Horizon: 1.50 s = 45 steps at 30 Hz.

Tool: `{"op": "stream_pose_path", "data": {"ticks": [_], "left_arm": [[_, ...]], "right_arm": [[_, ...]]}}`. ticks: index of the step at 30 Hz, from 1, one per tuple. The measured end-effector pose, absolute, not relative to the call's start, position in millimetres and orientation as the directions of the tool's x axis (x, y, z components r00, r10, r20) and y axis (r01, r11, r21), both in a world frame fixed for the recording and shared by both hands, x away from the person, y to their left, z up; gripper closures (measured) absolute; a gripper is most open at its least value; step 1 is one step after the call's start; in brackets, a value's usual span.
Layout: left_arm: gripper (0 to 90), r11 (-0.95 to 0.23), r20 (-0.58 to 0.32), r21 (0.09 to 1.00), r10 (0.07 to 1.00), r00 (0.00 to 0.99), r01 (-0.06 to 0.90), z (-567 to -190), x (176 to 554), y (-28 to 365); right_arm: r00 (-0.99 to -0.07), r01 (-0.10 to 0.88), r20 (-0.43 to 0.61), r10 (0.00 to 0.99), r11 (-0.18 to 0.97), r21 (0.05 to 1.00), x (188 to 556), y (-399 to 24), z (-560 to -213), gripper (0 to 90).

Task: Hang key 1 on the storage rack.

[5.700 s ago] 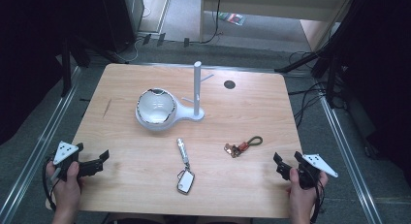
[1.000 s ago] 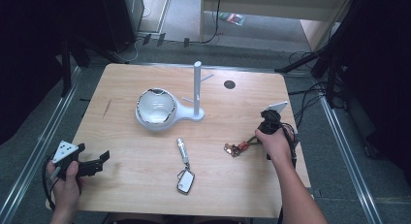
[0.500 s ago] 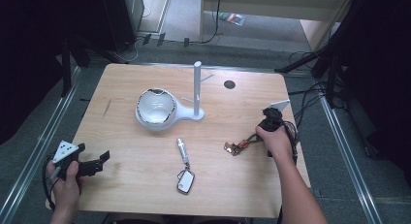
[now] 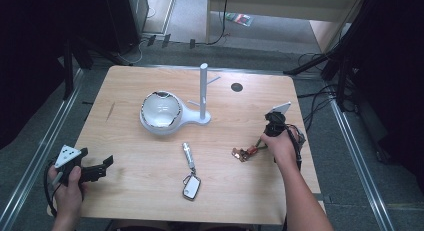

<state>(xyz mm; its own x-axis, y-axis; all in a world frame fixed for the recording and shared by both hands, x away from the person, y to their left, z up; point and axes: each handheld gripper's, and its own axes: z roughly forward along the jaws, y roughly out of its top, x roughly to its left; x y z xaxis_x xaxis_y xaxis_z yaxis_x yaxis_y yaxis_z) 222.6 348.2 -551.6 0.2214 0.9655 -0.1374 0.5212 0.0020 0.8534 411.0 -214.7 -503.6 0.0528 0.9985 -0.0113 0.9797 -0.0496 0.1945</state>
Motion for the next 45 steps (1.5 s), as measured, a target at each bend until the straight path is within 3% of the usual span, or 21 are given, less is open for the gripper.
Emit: {"op": "stream_pose_path", "data": {"ticks": [10,20,45], "left_arm": [[0.0,0.003,-0.139,0.853,0.965,0.222,0.521,-552,223,349],[0.0,0.002,-0.137,0.853,0.966,0.221,0.521,-552,222,348],[0.0,0.004,-0.138,0.854,0.966,0.22,0.52,-552,222,348]], "right_arm": [[0.038,0.979,0.014,0.999,-0.04,0.2,410,-219,-504,86.9],[0.038,0.964,0.044,0.998,-0.048,0.263,402,-229,-493,86.9],[-0.056,0.863,0.041,0.998,0.028,0.504,389,-226,-449,86.9]]}}
